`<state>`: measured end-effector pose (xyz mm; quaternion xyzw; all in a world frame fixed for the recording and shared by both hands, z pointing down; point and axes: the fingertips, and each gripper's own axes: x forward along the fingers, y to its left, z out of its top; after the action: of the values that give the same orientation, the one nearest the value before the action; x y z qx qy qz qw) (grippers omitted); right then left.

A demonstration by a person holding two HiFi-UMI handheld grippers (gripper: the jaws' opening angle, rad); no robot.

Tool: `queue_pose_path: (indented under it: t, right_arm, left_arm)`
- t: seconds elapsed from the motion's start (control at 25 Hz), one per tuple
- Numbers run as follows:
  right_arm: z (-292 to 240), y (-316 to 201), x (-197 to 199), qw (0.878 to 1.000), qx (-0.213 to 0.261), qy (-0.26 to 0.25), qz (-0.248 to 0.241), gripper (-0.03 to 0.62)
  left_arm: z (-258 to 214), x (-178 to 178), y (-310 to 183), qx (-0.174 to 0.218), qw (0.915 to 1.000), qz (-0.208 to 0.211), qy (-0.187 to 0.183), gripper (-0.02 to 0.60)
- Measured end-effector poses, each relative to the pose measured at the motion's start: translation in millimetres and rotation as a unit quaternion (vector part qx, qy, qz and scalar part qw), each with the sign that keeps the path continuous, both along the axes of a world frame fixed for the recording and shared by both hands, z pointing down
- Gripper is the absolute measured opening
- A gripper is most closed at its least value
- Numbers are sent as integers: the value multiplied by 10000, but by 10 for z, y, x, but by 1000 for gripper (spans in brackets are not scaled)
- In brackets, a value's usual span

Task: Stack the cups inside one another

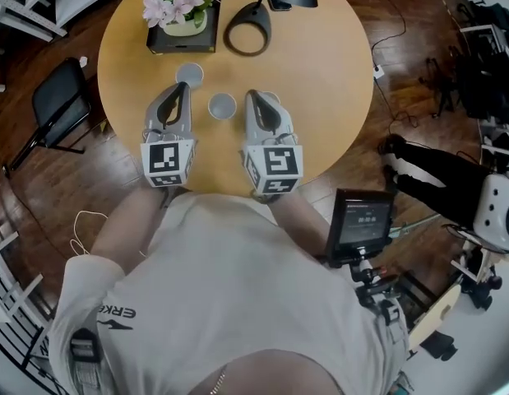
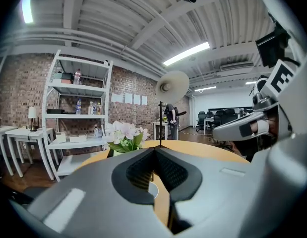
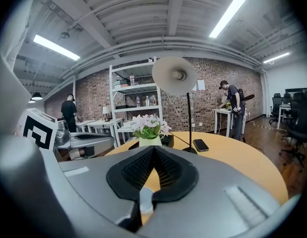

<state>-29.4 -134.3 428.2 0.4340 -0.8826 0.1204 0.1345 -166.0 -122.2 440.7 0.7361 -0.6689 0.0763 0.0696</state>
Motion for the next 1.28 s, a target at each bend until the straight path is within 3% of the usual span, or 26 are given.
queue_pose_path:
  t: [0.32, 0.56, 0.68, 1.0, 1.28]
  right_arm:
    - [336, -165, -440, 9988, -389, 277, -39, 14]
    - [580, -227, -579, 9970, -645, 428, 19, 14]
    - [657, -264, -609, 9960, -742, 493, 47, 14]
    - [849, -343, -605, 9936, -916, 654, 94, 14]
    - [980, -344, -618, 9915, -1037, 778, 75, 14]
  left_arm:
    - [453, -261, -147, -470, 9987, 190, 38, 2]
    - [847, -319, -187, -691, 9959, 439, -380, 2]
    - [1003, -312, -179, -809, 9943, 565, -402, 9]
    - [1462, -195, -150, -1127, 9867, 944, -699, 289]
    - [1727, -110, -325, -1270, 9819, 1152, -810, 351]
